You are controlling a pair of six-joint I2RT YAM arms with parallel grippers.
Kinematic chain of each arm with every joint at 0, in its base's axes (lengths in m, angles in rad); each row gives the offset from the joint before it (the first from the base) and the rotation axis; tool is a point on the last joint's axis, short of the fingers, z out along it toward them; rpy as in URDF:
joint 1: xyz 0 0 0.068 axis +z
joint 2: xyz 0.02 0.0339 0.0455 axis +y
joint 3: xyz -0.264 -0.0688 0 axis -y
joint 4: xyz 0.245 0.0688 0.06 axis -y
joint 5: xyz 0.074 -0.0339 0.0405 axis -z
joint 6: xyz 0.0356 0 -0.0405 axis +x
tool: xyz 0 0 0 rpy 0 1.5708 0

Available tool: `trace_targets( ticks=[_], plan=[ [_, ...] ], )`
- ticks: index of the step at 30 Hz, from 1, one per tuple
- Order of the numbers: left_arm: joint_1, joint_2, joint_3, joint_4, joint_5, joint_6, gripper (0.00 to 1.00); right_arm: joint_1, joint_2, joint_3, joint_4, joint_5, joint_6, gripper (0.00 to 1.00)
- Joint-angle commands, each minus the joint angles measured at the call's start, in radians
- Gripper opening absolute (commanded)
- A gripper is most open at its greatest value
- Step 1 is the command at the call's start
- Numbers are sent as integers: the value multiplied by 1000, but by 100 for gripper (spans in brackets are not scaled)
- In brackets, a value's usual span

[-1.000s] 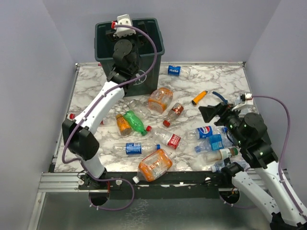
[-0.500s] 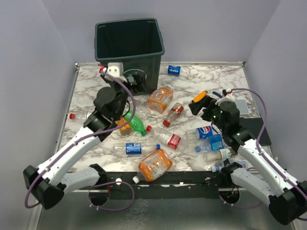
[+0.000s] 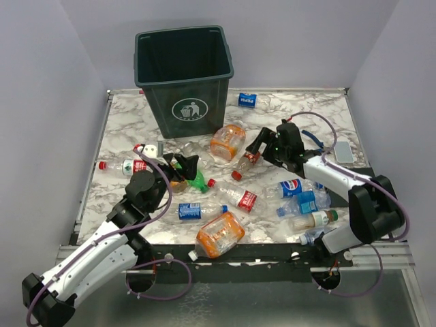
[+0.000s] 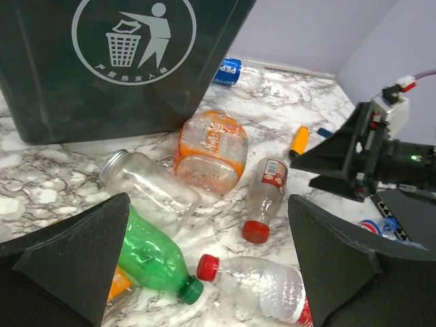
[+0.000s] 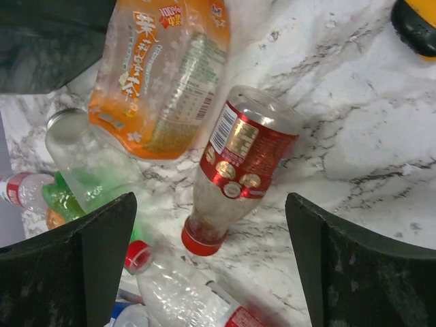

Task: Put the plastic bottles in the bin
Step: Pick up the plastic bottle at the center of the board.

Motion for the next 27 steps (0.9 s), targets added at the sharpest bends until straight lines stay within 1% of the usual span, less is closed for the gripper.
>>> trace_targets(
  ticks=[1,3,6,11,14,19,22,25,27],
  plan=[
    [-26,-32,-1,-2,-37,-68,99,3,71,67,-7,-32,58,93],
    [-48,-39,4,-9,-96,-58,99,4,92,71,-12,-18,79,92],
    [-68,-60,1,-26,-145,-40,99,2,120,87,-42,13,95,91],
    [-99,-35,1,-33,-192,-18,99,4,149,100,-58,27,97,90],
    [-117,-28,5,-32,-218,0,99,3,183,118,-76,72,99,88],
    [-120,42,11,-31,-211,-1,99,3,218,93,-57,97,92,87],
    [-119,108,21,-34,-157,1,99,3,256,84,-31,84,81,86],
    [-119,110,16,-22,-86,34,99,1,295,65,14,58,85,83],
    [-119,97,4,20,-63,78,99,-5,324,52,63,55,93,80]
  ],
)
